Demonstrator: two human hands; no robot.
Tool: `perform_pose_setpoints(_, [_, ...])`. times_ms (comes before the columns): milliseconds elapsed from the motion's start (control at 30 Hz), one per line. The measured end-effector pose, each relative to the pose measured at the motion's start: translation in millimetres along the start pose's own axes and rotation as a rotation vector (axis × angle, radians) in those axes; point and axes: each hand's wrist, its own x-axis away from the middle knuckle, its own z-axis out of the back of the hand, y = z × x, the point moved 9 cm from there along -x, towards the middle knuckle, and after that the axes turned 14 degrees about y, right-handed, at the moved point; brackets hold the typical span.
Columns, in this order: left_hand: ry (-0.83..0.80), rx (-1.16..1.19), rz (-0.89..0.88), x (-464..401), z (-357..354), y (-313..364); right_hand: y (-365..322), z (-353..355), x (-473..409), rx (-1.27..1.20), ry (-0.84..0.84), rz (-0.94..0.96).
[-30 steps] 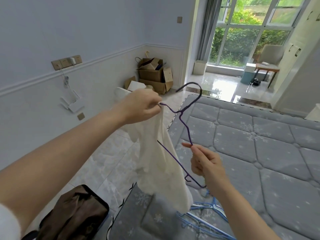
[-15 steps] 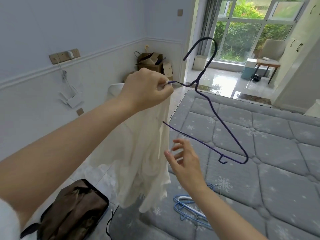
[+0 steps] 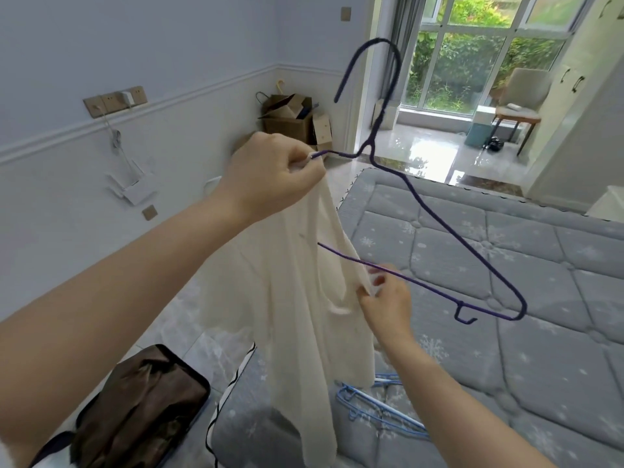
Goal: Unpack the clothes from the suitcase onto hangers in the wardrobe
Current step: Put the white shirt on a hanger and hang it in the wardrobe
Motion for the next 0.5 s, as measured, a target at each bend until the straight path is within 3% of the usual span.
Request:
perform_pose_setpoints(67, [-0.016, 0.037, -0.033, 4.0, 3.9, -9.3, 44.4, 15.3, -7.6, -0.008, 0.046, -0.272])
perform_pose_setpoints(167, [-0.055, 0.042, -0.037, 19.4, -0.8, -28.6, 95.8, 16.0, -0.2, -0.647, 0.015, -0.923])
perform_pose_setpoints(200, [-0.078, 0.014, -0.033, 27.0, -5.5, -35.7, 95.6, 15.7, 0.8, -0.818, -0.021, -1.026])
perform_pose_setpoints(333, [-0.217, -0.14, -0.041, 60.6, -35.7, -61.0, 80.4, 28.8, -13.1, -1.097, -0.101, -1.115])
perform_pose_setpoints(433, [-0.188, -0.152, -0.024, 74.2, -44.3, -72.9, 85.7, 37.3, -12.1, -0.956, -0.108, -1.162])
perform_pose_setpoints(500, [-0.131, -0.136, 0.001, 79.2, -44.9, -77.0, 98.3, 43.9, -13.0, -0.77, -0.082, -1.095])
